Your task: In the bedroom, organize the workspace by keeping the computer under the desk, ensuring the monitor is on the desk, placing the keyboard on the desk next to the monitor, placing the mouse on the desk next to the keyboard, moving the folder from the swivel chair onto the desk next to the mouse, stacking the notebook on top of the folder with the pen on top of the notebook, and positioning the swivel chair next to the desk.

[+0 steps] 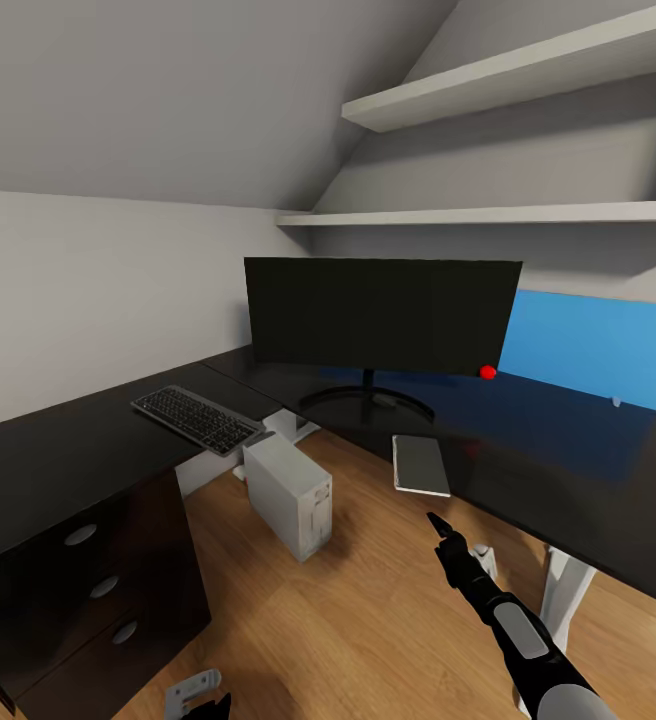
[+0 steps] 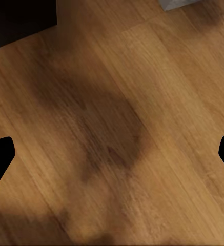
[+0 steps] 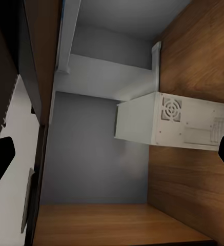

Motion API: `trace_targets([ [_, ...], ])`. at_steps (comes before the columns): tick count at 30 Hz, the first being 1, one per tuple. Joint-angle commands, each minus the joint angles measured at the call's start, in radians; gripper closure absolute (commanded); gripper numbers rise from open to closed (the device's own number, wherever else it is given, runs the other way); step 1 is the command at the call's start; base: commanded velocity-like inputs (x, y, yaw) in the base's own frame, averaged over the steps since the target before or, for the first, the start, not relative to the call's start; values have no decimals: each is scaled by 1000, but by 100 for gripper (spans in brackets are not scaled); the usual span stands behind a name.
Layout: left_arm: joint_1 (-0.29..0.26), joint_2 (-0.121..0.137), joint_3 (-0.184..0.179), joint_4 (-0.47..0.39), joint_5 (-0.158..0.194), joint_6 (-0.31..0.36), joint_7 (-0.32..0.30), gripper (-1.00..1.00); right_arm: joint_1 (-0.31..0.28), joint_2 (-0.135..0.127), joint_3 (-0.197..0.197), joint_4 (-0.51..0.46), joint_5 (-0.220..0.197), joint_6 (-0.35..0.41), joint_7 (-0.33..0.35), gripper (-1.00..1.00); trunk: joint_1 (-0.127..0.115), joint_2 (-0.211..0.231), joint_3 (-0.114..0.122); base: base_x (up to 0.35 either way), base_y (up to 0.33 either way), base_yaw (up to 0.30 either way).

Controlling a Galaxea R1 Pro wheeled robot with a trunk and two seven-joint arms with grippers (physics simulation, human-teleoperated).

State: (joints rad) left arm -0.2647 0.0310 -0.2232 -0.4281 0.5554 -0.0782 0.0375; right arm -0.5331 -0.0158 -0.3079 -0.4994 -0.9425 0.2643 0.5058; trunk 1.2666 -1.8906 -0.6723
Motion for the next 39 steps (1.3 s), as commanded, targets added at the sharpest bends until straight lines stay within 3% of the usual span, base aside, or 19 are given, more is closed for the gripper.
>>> trace_targets([
  [1, -1, 1, -8, 0, 9, -5, 4, -100, -1, 2, -4, 0, -8, 9, 2, -100, 0, 0, -1, 25, 7, 0],
  [15, -1, 0, -11, 0, 9, -5, 4, -100, -1, 25, -4, -1, -9, 9, 0, -100, 0, 0, -1, 7, 2, 0],
  [39, -1, 0, -11, 0, 9, -5, 4, -100, -1, 27, -5, -1, -9, 11, 0, -100, -92, 168, 74, 0, 0, 0],
])
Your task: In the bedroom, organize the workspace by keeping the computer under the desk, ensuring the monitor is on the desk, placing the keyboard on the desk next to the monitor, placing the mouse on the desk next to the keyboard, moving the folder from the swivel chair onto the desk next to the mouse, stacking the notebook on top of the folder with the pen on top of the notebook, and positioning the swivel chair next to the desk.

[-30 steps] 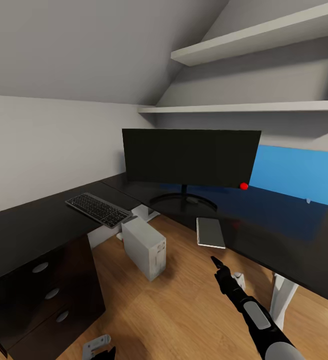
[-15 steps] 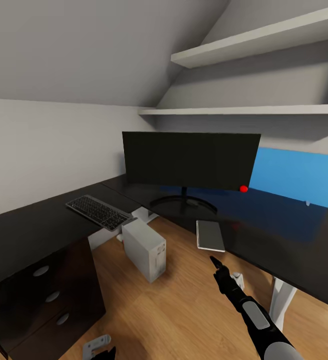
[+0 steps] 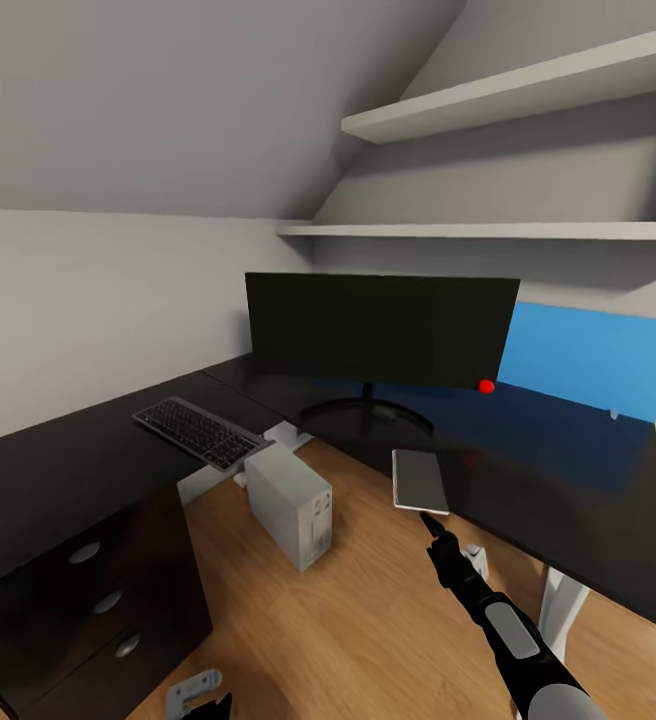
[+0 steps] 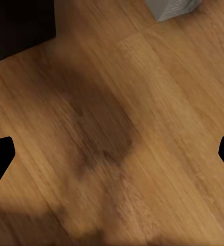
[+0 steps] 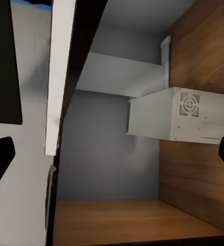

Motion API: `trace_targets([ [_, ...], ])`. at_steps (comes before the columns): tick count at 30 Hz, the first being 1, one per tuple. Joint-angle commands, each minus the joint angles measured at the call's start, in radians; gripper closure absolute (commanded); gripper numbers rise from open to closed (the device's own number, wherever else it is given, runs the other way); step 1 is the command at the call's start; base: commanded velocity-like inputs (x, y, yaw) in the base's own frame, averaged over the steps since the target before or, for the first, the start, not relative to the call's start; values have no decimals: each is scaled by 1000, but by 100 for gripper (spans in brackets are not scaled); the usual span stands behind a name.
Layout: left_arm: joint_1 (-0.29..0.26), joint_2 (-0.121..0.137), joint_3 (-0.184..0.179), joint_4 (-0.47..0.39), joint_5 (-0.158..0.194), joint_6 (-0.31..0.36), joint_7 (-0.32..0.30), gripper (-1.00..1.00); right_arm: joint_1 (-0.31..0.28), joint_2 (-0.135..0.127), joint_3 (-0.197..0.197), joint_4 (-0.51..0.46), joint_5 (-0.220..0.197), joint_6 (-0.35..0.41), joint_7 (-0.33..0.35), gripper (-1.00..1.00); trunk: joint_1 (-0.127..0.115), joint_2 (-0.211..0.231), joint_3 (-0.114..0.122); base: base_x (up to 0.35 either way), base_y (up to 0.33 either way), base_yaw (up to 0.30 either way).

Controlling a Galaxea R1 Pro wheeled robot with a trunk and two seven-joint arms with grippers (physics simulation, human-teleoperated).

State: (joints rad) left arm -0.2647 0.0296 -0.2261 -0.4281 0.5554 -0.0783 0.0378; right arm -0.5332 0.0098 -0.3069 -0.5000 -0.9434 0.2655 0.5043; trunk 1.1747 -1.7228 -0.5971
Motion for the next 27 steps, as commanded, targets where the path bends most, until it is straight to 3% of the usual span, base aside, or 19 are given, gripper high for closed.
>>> trace_targets([
  [1, -1, 1, -8, 0, 9, -5, 4, -100, -1, 1, -6, 0, -8, 10, 2, -100, -4, 7, 2, 0, 0, 0],
  [11, -1, 1, -8, 0, 9, -5, 4, -100, -1, 1, -6, 0, -8, 13, 2, -100, -42, 77, 34, 0, 0, 0],
  [27, -1, 3, -6, 0, 8, -5, 3, -100, -1, 3, -5, 2, -7, 12, 1, -100, -42, 77, 34, 13, 3, 0],
])
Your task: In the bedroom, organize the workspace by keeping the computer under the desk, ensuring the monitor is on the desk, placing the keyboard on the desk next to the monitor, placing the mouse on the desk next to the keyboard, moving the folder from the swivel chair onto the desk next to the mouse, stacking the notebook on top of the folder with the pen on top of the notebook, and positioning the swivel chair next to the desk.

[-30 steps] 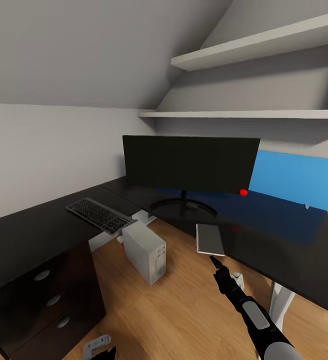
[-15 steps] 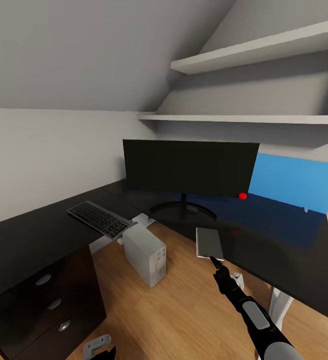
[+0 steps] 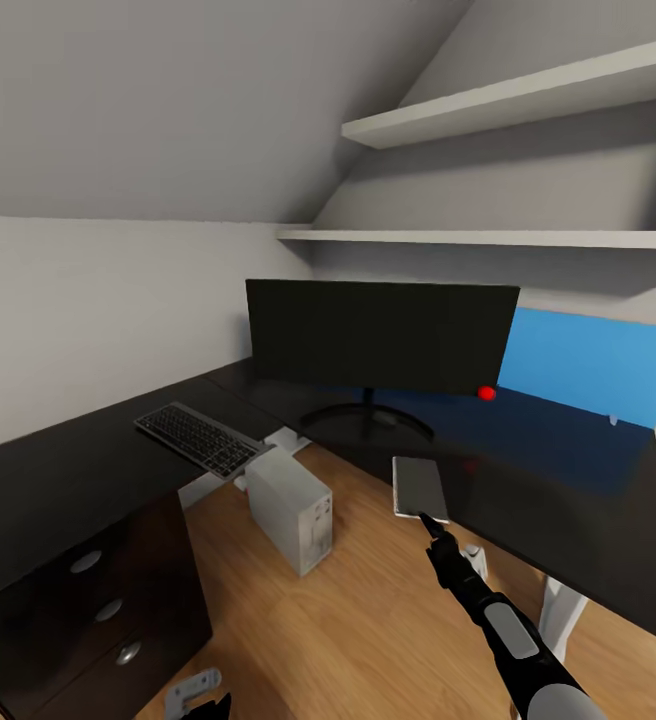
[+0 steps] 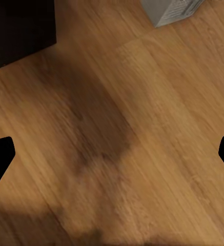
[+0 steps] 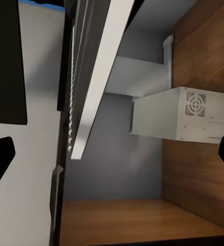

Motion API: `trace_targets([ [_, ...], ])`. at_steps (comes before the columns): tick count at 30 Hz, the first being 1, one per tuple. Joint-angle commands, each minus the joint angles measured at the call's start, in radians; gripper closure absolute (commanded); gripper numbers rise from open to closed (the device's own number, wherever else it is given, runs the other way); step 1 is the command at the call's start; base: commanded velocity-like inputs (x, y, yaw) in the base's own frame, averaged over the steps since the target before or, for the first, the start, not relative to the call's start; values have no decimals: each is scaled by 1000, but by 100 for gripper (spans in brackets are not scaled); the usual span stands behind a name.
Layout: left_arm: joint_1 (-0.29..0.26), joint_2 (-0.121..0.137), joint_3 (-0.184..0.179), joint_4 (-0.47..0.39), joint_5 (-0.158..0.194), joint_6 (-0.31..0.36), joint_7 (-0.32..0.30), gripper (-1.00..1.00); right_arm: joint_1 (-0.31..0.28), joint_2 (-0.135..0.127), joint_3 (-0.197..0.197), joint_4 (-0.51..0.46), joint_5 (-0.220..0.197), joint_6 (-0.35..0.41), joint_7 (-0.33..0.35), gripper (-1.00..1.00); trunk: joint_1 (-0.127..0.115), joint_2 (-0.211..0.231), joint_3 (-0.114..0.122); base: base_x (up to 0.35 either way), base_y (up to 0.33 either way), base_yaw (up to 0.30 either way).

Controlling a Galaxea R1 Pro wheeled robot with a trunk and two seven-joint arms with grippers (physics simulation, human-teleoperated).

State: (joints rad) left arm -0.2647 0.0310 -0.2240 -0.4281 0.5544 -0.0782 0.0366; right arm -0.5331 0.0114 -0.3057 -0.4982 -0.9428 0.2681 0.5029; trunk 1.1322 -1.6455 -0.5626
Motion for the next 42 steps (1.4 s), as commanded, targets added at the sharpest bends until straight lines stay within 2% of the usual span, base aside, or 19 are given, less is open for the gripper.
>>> trace_targets([
  [1, -1, 1, -9, 0, 9, -5, 4, -100, -1, 1, -6, 0, -8, 10, 2, -100, 0, 0, -1, 124, 68, 0],
  [13, -1, 1, -9, 0, 9, -5, 4, -100, -1, 2, -5, 1, -7, 9, 0, -100, 0, 0, -1, 129, 97, 0],
  [42, -1, 0, -9, 0, 10, -4, 4, -100, -1, 1, -6, 0, -7, 8, 0, -100, 0, 0, -1, 47, 5, 0],
])
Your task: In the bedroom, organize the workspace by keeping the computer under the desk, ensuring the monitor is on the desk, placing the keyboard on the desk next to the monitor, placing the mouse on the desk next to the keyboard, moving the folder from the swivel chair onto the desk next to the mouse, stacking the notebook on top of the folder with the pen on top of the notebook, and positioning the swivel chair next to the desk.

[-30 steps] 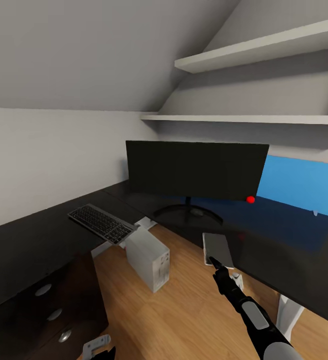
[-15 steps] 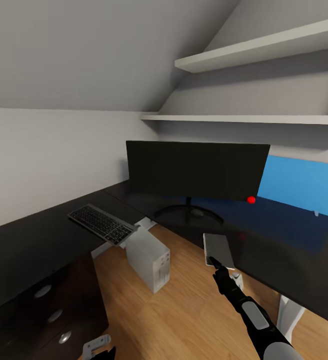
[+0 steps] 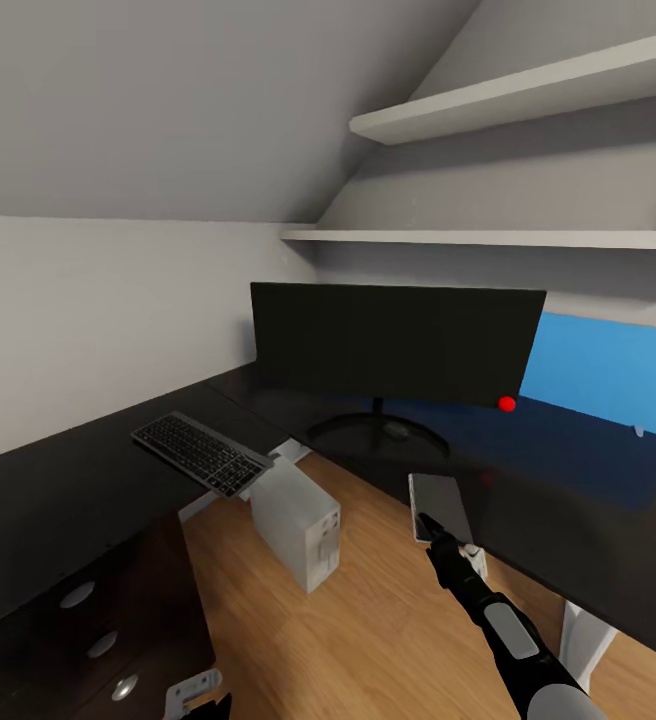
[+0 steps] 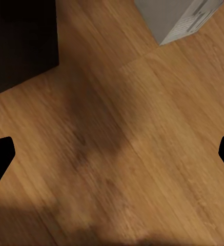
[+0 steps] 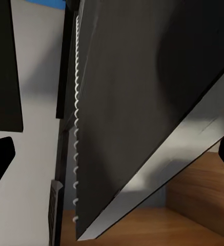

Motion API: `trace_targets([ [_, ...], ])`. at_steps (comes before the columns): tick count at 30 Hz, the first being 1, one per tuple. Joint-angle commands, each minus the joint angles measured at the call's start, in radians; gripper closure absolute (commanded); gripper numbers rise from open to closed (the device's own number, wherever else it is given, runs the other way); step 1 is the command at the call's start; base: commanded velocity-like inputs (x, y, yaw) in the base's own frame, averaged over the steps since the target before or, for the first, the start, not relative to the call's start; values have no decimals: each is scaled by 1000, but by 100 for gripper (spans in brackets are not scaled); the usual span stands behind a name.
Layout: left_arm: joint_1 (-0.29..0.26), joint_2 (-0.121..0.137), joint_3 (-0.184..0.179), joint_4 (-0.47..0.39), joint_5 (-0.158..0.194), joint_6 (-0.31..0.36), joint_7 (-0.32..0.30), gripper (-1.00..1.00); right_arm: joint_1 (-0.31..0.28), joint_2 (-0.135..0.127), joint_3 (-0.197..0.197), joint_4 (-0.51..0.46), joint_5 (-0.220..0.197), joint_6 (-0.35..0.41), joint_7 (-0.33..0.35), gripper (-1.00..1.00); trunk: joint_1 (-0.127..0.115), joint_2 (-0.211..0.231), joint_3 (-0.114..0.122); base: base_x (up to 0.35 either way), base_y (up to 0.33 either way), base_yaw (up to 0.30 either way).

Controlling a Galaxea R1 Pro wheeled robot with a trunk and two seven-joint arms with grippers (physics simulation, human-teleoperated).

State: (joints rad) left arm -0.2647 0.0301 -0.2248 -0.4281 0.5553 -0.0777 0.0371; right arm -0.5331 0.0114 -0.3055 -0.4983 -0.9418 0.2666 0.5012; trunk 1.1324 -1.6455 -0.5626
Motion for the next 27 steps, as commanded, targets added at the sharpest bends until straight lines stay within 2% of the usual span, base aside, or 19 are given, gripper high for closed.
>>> trace_targets([
  [1, -1, 1, -8, 0, 9, -5, 4, -100, -1, 1, -6, 0, -8, 10, 2, -100, 0, 0, -1, 14, 0, 0],
  [18, -1, 1, -9, 0, 9, -5, 4, -100, -1, 0, -8, 0, -8, 7, 2, -100, 0, 0, -1, 3, 0, 0],
  [19, -1, 1, -9, 0, 9, -5, 4, -100, -1, 0, -8, 0, -8, 7, 2, 100, 0, 0, -1, 0, 0, 0],
  [27, -1, 1, -9, 0, 9, -5, 4, -100, -1, -1, -8, 0, -8, 7, 2, 100, 0, 0, -1, 0, 0, 0],
])
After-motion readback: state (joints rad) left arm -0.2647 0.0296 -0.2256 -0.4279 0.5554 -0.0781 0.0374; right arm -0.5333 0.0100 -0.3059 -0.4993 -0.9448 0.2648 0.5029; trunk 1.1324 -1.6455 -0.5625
